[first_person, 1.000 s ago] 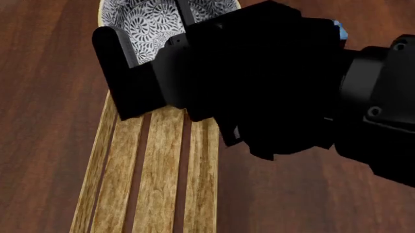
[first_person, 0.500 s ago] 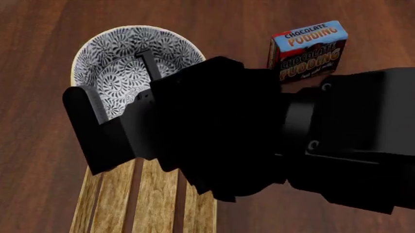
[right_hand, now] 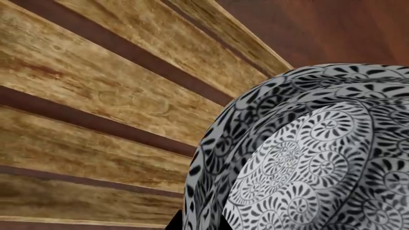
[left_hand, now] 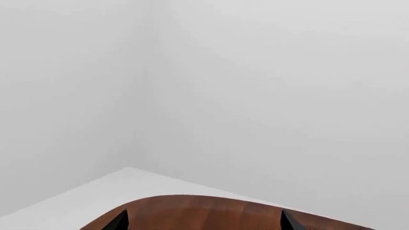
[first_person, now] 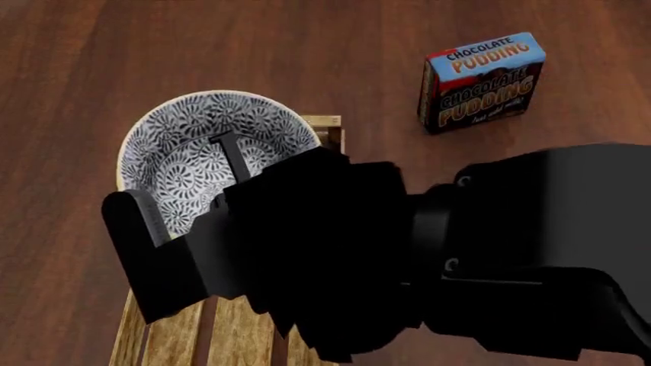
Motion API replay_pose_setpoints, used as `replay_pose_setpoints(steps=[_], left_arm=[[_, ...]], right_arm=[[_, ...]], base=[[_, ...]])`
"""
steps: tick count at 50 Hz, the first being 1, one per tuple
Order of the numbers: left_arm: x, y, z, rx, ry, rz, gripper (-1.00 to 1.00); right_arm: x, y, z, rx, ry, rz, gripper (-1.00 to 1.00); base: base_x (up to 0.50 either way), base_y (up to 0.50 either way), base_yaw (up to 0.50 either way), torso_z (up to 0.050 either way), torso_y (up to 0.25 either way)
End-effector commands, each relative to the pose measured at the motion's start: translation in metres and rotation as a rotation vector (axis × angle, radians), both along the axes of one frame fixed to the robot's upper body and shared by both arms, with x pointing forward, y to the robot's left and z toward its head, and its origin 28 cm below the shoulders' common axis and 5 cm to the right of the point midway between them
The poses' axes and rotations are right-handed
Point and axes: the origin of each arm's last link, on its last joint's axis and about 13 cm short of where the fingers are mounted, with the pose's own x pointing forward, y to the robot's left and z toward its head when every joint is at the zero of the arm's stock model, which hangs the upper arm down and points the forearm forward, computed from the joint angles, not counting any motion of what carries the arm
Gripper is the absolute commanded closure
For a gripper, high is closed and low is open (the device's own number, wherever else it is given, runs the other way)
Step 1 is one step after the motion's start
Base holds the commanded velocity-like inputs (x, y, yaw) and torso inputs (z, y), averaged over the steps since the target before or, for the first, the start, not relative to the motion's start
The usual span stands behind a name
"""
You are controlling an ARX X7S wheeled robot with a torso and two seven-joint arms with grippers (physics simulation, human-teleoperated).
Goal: Stack the left bowl on the right bowl and place them in the tray.
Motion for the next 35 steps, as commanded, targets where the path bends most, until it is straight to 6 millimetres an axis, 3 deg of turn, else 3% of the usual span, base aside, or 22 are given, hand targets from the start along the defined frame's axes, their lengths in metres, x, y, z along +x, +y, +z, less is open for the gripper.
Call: replay_pose_setpoints(steps=[1, 35], left_arm=[[0.0, 0.0, 0.0, -0.001, 0.002, 0.001, -1.0], [-0.002, -0.001, -0.005, -0.006, 0.014, 0.003, -1.0]], right_arm=[[0.001, 0.004, -0.008, -0.013, -0.025, 0.025, 1.0], [-0.002, -0.007, -0.055, -0.024, 0.081, -0.012, 1.0]], base=[[0.0, 0.0, 0.0, 0.0, 0.01], [0.0, 0.0, 0.0, 0.0, 0.001]])
